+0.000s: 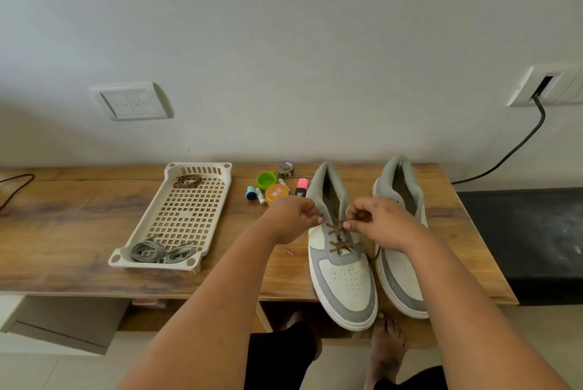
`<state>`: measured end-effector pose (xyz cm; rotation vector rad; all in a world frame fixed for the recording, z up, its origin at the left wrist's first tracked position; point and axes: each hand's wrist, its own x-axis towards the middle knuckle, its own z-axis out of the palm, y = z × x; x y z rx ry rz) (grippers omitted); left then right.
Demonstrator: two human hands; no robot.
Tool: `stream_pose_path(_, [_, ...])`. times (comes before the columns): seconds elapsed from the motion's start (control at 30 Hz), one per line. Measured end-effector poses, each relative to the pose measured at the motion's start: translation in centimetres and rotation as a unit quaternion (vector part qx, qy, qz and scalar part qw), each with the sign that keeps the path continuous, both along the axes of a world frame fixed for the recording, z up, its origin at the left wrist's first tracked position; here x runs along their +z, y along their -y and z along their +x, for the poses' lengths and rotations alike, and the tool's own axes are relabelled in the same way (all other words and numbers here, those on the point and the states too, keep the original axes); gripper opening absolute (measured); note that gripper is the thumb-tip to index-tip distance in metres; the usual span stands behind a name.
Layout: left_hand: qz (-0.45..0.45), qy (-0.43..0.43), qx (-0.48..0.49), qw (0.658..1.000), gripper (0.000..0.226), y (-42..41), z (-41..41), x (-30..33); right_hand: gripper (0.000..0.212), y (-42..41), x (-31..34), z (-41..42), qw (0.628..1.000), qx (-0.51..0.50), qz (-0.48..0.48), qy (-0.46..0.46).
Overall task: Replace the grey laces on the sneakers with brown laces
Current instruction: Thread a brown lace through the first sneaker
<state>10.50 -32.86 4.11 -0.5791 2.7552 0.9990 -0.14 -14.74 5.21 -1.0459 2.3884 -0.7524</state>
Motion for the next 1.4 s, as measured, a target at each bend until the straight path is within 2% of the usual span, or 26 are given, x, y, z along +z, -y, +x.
stream_pose_path(0.13, [0.035,-0.024,0.022,0.999,0.023,0.7,0.4,0.1,0.012,-0.4,0.1,-0.5,0.997,-0.03,-0.076,0.01])
stream_pose_path(0.27, [-0.022,-0.032,0.01,0.999,0.019,0.9,0.4,0.5,0.016,-0.3,-0.3,-0.5,0.996,-0.032,-0.076,-0.021])
stream_pose_path(0.33, [-0.045,-0.036,-0.008,0.998,0.009,1.1,0.2,0.5,0.018,-0.3,-0.4,-0.5,0.996,-0.034,-0.072,-0.035])
stream_pose_path(0.47, [-0.071,-0.022,-0.032,0.997,0.007,1.4,0.0,0.9,0.018,-0.5,-0.4,-0.6,0.996,-0.037,-0.073,-0.031])
stream_pose_path(0.63, [-0.177,0.039,-0.043,0.982,0.03,1.2,0.2,1.5,0.031,-0.4,0.1,-0.8,0.996,-0.059,-0.062,-0.031])
stream_pose_path(0.67, [-0.204,0.032,-0.043,0.978,0.03,1.1,0.2,1.6,0.037,-0.5,0.5,-0.9,0.995,-0.068,-0.061,-0.04])
stream_pose_path(0.73, [-0.217,-0.074,-0.017,0.973,0.026,0.6,0.3,1.8,0.043,-0.8,1.4,-1.1,0.99,-0.105,-0.089,-0.013])
stream_pose_path(0.77, [-0.195,-0.16,0.007,0.968,0.024,0.2,0.3,1.9,0.041,-0.9,1.8,-1.1,0.979,-0.139,-0.139,0.054])
stream_pose_path(0.83, [-0.11,-0.275,0.043,0.954,0.023,-1.0,-0.4,2.3,0.033,-1.0,2.3,-0.9,0.924,-0.183,-0.253,0.22])
stream_pose_path(0.9, [-0.011,-0.272,0.03,0.962,0.027,-2.7,-1.4,2.6,0.031,-0.9,2.5,-0.9,0.889,-0.171,-0.313,0.286])
stream_pose_path(0.97, [0.06,-0.234,-0.001,0.97,0.027,-4.3,-1.8,2.7,0.028,-0.5,2.4,-0.8,0.876,-0.158,-0.339,0.304])
stream_pose_path(1.03, [0.154,-0.213,0.001,0.965,0.02,-4.7,-1.8,2.7,0.025,-0.3,2.3,-0.7,0.873,-0.169,-0.342,0.304])
stream_pose_path(1.1, [0.294,-0.205,0.062,0.932,0.015,-4.5,-1.5,3.0,0.02,-0.5,1.8,-1.0,0.881,-0.171,-0.331,0.29])
stream_pose_path(1.2, [0.456,-0.215,0.212,0.837,0.019,-3.0,-1.0,3.4,0.019,-1.2,1.2,-1.3,0.887,-0.159,-0.317,0.295])
stream_pose_path(1.23, [0.455,-0.219,0.243,0.828,0.02,-2.3,-0.9,3.0,0.02,-1.4,1.1,-1.6,0.882,-0.156,-0.32,0.308])
stream_pose_path(1.27, [0.431,-0.218,0.264,0.835,0.022,-1.8,-0.7,2.7,0.018,-1.7,1.0,-1.8,0.876,-0.151,-0.324,0.323])
stream_pose_path(1.33, [0.356,-0.201,0.28,0.868,0.025,-1.3,-0.4,1.9,0.01,-2.2,0.8,-2.1,0.874,-0.142,-0.329,0.33])
stream_pose_path(1.4, [0.272,-0.184,0.279,0.902,0.022,-0.9,-0.4,1.3,0.02,-2.3,0.6,-2.2,0.879,-0.146,-0.326,0.317])
